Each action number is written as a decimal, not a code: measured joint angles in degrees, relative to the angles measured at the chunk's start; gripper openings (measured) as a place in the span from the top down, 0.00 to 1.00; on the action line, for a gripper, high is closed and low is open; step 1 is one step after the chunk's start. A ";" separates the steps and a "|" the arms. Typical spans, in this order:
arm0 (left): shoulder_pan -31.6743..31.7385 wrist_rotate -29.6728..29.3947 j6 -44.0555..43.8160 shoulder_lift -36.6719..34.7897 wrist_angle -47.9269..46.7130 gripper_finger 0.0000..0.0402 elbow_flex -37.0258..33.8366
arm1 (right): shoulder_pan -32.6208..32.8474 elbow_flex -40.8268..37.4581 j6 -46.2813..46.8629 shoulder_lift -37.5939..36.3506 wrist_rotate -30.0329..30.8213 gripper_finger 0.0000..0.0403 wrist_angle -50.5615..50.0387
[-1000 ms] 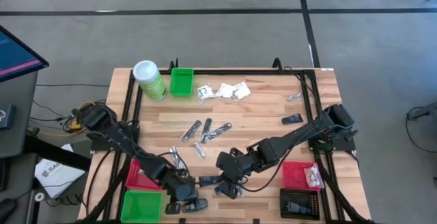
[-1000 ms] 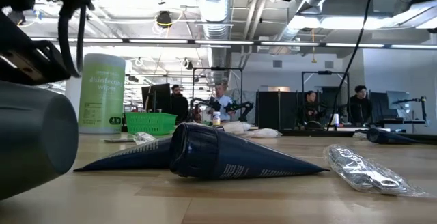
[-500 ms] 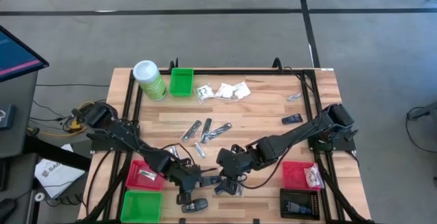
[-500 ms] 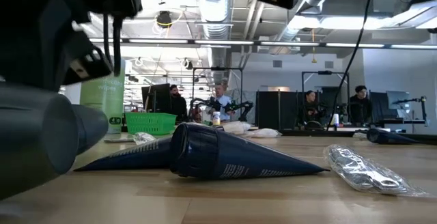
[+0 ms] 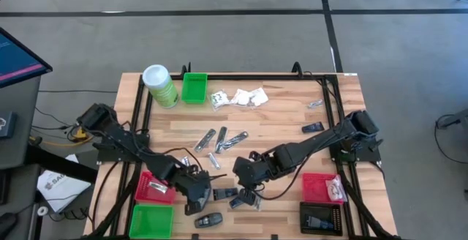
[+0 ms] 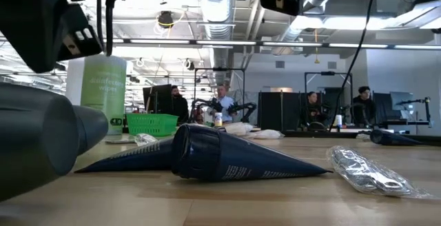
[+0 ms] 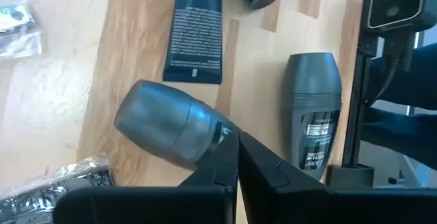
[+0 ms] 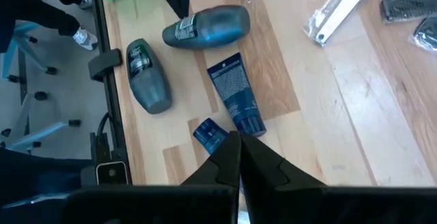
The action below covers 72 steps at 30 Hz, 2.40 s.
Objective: Pick & Place Travel size toiletries
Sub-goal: Put the top deodorant into the bottom green bin
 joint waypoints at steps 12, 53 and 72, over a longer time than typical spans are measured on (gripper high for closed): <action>0.43 5.02 -1.28 5.68 -1.45 1.00 -0.27 | -1.91 0.00 -1.89 0.00 -0.04 1.00 -0.18; 2.54 5.06 1.20 2.31 13.43 1.00 -2.62 | -3.30 -0.04 -4.28 -0.02 -1.36 1.00 0.64; -0.55 9.78 0.24 11.00 17.62 1.00 -2.29 | -3.35 -0.04 -2.53 -0.02 -3.08 1.00 1.17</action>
